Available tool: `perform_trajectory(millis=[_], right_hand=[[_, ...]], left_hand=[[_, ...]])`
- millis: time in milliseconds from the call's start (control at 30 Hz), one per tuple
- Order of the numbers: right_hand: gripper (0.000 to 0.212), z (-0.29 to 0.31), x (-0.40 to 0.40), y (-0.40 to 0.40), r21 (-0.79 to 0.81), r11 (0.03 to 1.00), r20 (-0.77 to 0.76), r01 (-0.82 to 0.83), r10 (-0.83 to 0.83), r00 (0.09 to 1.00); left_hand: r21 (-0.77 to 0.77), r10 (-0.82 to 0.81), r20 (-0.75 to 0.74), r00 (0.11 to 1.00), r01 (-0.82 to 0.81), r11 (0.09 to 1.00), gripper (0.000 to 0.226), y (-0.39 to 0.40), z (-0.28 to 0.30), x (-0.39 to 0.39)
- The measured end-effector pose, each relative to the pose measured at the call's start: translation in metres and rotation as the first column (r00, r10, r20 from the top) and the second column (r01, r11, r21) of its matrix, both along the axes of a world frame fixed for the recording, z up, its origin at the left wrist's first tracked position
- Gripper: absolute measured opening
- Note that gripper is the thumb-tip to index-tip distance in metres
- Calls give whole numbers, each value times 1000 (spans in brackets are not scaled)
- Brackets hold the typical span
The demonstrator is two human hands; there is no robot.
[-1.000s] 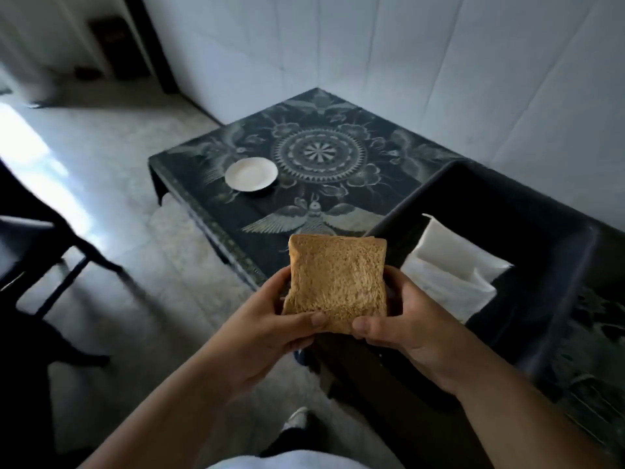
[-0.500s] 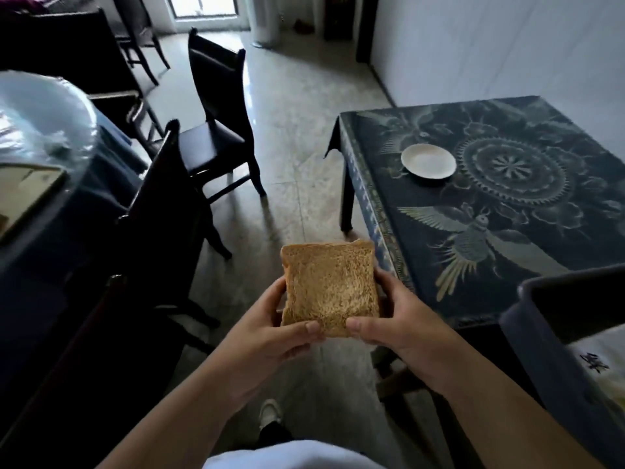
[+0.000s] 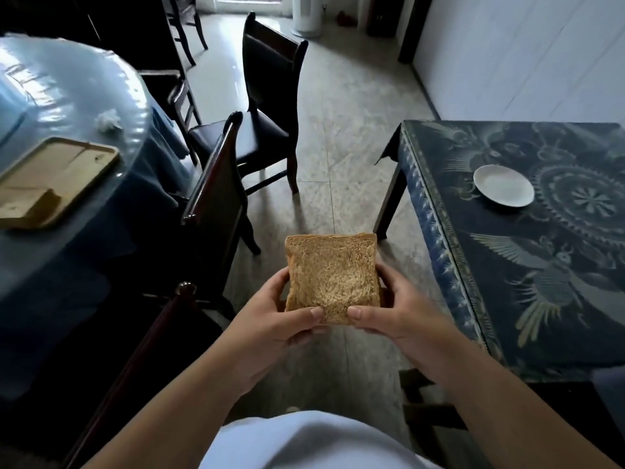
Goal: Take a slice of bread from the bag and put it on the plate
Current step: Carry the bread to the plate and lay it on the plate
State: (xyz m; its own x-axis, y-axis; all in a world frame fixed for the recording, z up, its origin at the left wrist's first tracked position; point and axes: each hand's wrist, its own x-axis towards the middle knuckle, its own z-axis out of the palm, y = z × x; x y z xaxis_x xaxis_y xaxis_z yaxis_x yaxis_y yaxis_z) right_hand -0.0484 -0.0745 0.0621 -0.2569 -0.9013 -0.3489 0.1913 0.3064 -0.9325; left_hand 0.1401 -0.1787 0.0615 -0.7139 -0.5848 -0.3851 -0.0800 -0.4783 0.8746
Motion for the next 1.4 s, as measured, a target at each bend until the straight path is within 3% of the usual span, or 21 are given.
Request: perform_trajectory(millis=[167, 467, 800, 1033, 1167, 1400], right_hand=[[72, -4, 10, -38, -27, 1000, 47, 3, -1, 999], [80, -16, -22, -99, -57, 998, 121, 17, -10, 993], [65, -28, -145, -205, -95, 995, 146, -20, 33, 989], [68, -16, -241, -259, -141, 989, 133, -43, 61, 989], [64, -16, -284, -274, -163, 986, 151, 30, -5, 989], [71, -31, -354, -285, -124, 951, 142, 284, -266, 953]], left_hand=[[-16, 14, 19, 1000, -14, 1000, 68, -39, -3, 8], [30, 54, 30, 998, -54, 998, 73, -95, -15, -25], [-41, 130, 49, 990, -128, 991, 73, -189, -4, -147], [-60, 136, 13, 991, -135, 989, 73, -240, 6, -241], [-47, 80, -4, 997, -80, 996, 70, -265, 4, -288], [-13, -179, 4, 984, 179, 984, 70, -319, -8, -386]])
